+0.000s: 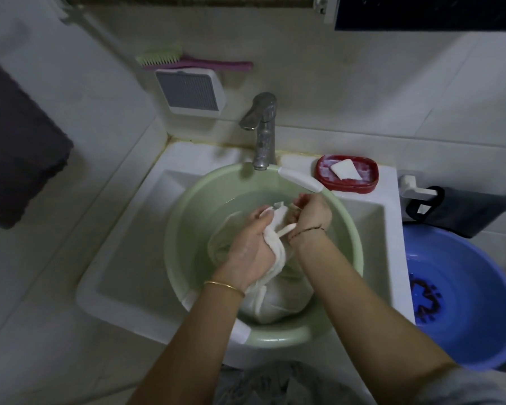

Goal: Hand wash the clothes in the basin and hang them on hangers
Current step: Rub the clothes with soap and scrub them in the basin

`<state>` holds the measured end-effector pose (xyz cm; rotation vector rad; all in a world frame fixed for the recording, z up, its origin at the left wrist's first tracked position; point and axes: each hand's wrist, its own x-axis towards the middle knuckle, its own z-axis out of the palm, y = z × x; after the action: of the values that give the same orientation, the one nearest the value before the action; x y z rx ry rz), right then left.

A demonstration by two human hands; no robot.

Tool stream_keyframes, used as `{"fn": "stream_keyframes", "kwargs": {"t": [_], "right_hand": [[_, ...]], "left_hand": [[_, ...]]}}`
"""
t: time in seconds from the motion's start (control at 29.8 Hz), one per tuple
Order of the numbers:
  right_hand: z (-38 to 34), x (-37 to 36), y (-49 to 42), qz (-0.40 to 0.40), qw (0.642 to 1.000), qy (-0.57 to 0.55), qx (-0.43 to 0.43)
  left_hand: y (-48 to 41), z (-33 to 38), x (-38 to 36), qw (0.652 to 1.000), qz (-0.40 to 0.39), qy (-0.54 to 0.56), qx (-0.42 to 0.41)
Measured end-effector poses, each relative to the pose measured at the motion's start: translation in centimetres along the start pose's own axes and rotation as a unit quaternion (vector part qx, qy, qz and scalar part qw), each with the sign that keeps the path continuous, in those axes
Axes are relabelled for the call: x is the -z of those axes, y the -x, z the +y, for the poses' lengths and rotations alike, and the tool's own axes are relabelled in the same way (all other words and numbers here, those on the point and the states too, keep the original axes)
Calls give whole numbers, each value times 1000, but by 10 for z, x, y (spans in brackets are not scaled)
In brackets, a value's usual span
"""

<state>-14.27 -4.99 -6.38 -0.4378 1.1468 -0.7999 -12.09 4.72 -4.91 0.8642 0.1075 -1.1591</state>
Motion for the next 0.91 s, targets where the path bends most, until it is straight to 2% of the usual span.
{"fn": "stream_keyframes", "kwargs": {"t": [0.07, 0.13, 0.27, 0.34, 0.5, 0.74, 0.84, 0.91], "right_hand": [[9, -6, 5, -23, 988, 109, 103], [16, -10, 9, -90, 974, 162, 127], [11, -13, 17, -236, 961, 144, -10], [9, -12, 20, -278, 948, 140, -59], [10, -9, 26, -265, 955, 125, -44], [3, -4, 33, -339, 934, 39, -109], [-2, -1, 29, -300, 950, 24, -84], [-9, 9, 16, -222, 967, 125, 10]], "left_hand": [[2, -5, -4, 1000, -5, -19, -4], [3, -7, -4, 997, -10, -71, -35], [-4, -3, 5, 988, 47, -125, -76], [-6, -1, 8, 985, 80, -135, -78], [1, -2, 1, 980, 82, -156, -89], [0, 2, 1, 950, 163, -236, -122], [-2, 11, 9, 930, 214, -248, -167], [3, 21, 11, 914, 223, -275, -198]]}}
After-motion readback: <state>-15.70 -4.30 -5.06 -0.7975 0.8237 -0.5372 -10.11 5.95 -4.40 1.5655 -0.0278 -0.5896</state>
